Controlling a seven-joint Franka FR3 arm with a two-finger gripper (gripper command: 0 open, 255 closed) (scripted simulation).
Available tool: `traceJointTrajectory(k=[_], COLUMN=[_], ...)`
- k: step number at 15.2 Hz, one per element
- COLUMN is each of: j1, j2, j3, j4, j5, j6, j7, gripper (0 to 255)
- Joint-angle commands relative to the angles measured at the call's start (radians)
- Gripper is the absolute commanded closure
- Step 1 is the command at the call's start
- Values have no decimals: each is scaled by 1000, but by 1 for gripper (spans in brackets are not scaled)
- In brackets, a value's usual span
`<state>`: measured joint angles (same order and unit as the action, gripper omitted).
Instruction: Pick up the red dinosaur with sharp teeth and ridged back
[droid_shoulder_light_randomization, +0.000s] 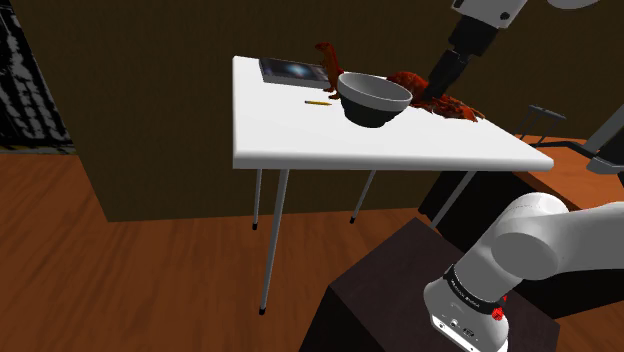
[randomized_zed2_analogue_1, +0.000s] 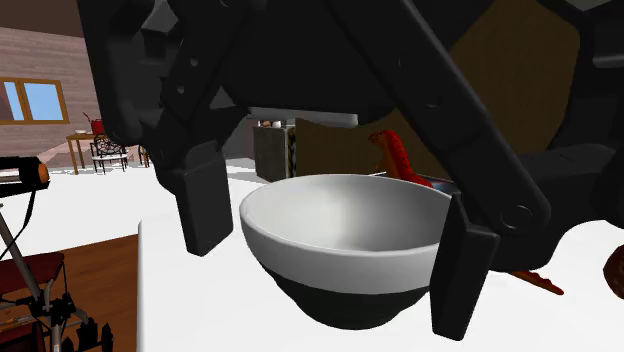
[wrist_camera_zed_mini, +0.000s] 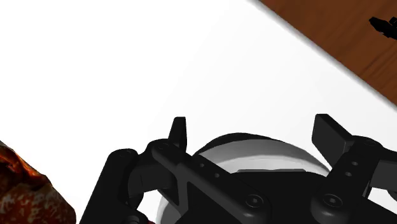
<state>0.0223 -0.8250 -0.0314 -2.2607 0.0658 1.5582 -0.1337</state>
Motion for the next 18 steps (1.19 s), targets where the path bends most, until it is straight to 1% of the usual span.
traceJointTrajectory(k=[1, 5, 10, 14, 18], j1=[0, 16, 39, 58, 73], j2=[0, 130, 302, 443, 589], j3=[0, -32, -70, -98, -122], j4=[0, 55, 155, 260, 389], j5=[0, 5, 26, 56, 97], j6=[0, 98, 196, 251, 283], j7=[0, -58, -133, -195, -259], gripper=[0, 0, 0, 0, 0])
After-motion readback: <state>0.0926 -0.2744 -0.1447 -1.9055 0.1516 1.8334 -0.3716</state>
